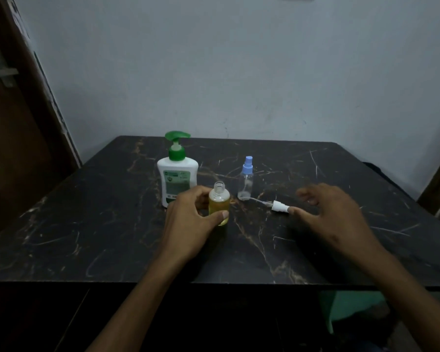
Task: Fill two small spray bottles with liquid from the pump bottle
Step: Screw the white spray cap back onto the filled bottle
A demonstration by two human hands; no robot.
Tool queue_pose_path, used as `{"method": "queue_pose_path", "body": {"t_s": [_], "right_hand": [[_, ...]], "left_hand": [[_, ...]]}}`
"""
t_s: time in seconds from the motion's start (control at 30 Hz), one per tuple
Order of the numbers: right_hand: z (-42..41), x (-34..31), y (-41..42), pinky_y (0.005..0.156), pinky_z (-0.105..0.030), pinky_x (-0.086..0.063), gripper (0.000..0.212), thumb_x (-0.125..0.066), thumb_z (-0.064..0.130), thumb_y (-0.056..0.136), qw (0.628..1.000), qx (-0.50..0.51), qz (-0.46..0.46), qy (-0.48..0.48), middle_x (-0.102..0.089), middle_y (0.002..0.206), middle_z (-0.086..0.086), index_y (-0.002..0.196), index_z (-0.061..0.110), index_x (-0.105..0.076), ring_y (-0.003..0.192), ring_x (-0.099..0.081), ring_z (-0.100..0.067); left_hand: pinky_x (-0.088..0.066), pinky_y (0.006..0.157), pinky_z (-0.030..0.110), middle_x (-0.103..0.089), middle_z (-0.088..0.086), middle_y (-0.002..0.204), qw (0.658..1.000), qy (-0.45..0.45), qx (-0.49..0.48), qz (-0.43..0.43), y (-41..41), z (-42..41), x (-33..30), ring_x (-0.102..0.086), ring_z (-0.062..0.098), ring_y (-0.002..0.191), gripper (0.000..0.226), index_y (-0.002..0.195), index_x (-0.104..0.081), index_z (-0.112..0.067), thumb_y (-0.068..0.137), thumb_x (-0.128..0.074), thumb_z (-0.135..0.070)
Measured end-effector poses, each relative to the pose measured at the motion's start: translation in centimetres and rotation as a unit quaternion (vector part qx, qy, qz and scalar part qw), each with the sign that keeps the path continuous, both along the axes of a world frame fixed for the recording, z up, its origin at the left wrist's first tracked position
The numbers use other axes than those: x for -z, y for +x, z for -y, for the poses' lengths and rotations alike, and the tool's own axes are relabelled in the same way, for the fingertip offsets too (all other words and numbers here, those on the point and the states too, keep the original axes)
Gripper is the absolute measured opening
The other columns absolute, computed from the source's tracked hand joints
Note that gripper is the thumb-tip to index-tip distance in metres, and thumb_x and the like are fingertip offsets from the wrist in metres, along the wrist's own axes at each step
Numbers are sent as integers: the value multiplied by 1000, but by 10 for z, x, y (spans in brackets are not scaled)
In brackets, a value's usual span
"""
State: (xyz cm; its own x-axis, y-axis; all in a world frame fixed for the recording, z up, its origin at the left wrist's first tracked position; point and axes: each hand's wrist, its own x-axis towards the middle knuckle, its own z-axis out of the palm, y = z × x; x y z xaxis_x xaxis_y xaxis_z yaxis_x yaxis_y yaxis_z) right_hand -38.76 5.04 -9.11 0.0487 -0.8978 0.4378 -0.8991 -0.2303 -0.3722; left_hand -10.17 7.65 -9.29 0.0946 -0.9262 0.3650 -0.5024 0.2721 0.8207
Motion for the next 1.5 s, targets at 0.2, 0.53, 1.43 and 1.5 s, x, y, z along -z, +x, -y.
{"method": "queue_pose_path", "body": {"t_s": [0.2, 0.53, 1.43, 1.5], "right_hand": [[11, 13, 4, 76, -30, -38, 31, -83, 38, 83, 999, -21, 12, 27, -65, 98, 12, 110, 26, -73, 94, -56, -12], [18, 22, 12, 65, -19, -40, 11, -81, 24, 83, 999, -30, 28, 30, -66, 82, 15, 88, 30, -72, 78, -57, 0], [-42, -109, 38, 72, -30, -56, 17, -83, 28, 80, 980, -188, 39, -54, -74, 79, 14, 96, 31, -79, 75, -70, -8], [-42, -112, 40, 73, -30, -56, 17, -84, 27, 80, 980, -190, 34, -50, -74, 78, 14, 95, 31, -79, 75, -69, -8]], "left_hand": [[-61, 91, 33, -78, -16, 101, 1000, 2, -1, 2, -8, -1, 8, -72, -3, 96, 38, 110, -76, -27, 76, -91, -20], [-57, 88, 19, -78, -17, 104, 1000, 3, -5, -1, -8, -6, 15, -71, -6, 96, 42, 117, -75, -27, 78, -89, -20], [-49, 78, 3, -74, -22, 100, 1000, -4, 8, 6, -5, -4, 20, -65, -15, 95, 38, 114, -73, -30, 80, -88, -25], [-49, 78, 3, -74, -22, 101, 1000, -4, 8, 8, -5, -4, 20, -65, -15, 96, 38, 115, -73, -31, 81, -88, -25]]}}
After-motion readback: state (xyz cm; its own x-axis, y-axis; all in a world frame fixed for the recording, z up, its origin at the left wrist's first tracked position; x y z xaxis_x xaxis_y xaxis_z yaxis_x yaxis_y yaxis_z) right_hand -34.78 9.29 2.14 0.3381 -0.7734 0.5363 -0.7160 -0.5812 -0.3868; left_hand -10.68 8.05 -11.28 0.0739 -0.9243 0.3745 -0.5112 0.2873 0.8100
